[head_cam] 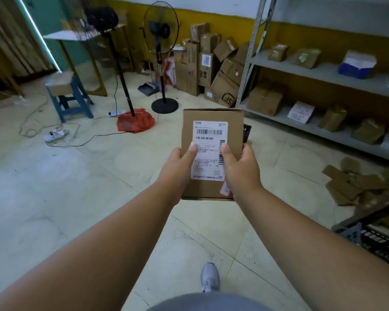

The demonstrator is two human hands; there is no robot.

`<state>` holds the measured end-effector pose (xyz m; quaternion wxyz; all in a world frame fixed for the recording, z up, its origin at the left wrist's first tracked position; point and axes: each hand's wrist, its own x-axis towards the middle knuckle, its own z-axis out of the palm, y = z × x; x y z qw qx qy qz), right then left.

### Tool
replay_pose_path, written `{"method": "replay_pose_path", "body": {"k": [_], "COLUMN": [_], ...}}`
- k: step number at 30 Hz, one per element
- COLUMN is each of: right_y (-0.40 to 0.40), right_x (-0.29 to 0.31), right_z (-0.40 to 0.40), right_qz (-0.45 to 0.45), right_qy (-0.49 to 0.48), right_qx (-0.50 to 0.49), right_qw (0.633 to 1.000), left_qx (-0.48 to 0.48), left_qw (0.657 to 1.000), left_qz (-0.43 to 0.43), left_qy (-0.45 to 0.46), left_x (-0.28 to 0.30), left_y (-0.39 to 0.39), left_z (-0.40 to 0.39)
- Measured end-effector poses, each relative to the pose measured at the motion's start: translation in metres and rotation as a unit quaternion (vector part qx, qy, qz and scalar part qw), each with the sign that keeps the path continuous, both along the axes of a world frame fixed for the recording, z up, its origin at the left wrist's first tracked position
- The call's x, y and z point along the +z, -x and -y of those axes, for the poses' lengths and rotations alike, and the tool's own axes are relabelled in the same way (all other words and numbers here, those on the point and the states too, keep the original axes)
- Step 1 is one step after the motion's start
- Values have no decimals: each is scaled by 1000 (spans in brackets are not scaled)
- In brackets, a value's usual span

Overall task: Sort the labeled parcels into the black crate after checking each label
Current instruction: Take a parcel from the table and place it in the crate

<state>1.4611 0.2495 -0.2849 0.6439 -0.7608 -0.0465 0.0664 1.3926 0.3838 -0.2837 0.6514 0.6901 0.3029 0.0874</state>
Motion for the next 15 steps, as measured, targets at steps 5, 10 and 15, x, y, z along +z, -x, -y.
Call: {"method": "replay_pose_path", "body": {"k": [5, 10, 15], "right_y": [-119, -213, -290], "right_x": [13, 17, -10], "right_z": [-61, -110, -166], "right_qz": [14, 7, -18], "right_qy": [5, 16, 9], "right_qx": [66, 102, 97], "right_qw": [998, 995, 995], "left_qx": [71, 98, 104], "left_qw": [997, 994, 994], "left_qz": [0, -16, -29], "left_qy": [6, 37, 34], "left_x": [16, 19, -2], "left_y": [-106, -194, -270], "left_z": [-55, -100, -154]}}
